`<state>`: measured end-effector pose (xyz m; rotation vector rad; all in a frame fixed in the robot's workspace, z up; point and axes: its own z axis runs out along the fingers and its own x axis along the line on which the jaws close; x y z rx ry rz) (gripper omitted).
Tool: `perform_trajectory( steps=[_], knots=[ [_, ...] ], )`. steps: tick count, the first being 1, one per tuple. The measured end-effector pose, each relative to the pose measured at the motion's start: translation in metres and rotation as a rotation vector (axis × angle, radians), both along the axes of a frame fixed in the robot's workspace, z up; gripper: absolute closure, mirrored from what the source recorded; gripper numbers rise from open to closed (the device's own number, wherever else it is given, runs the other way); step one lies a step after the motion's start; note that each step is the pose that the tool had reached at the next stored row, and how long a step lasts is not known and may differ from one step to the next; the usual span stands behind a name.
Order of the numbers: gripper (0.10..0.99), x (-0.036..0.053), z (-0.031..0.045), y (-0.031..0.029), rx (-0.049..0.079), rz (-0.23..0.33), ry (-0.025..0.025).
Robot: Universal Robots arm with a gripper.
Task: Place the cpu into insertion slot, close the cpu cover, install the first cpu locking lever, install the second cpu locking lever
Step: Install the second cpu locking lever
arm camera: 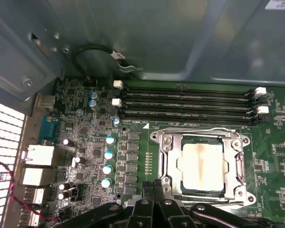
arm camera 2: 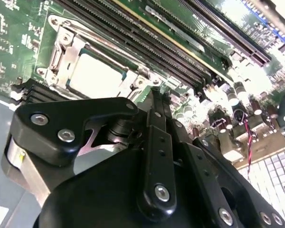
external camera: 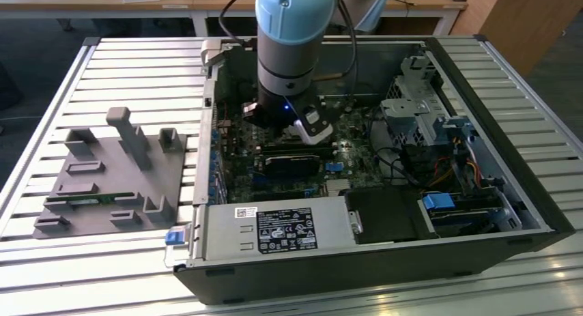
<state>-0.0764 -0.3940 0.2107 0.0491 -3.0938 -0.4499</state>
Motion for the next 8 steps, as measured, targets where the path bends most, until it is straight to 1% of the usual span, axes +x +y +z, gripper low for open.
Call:
perform_trajectory(
  steps=[6, 8],
  knots=[
    [0.965, 0.0, 0.0087, 0.0, 0.0, 0.0, 0.0],
    [0.965, 0.0, 0.0094, 0.0001, 0.0, 0.0, -0.0001]
  ],
)
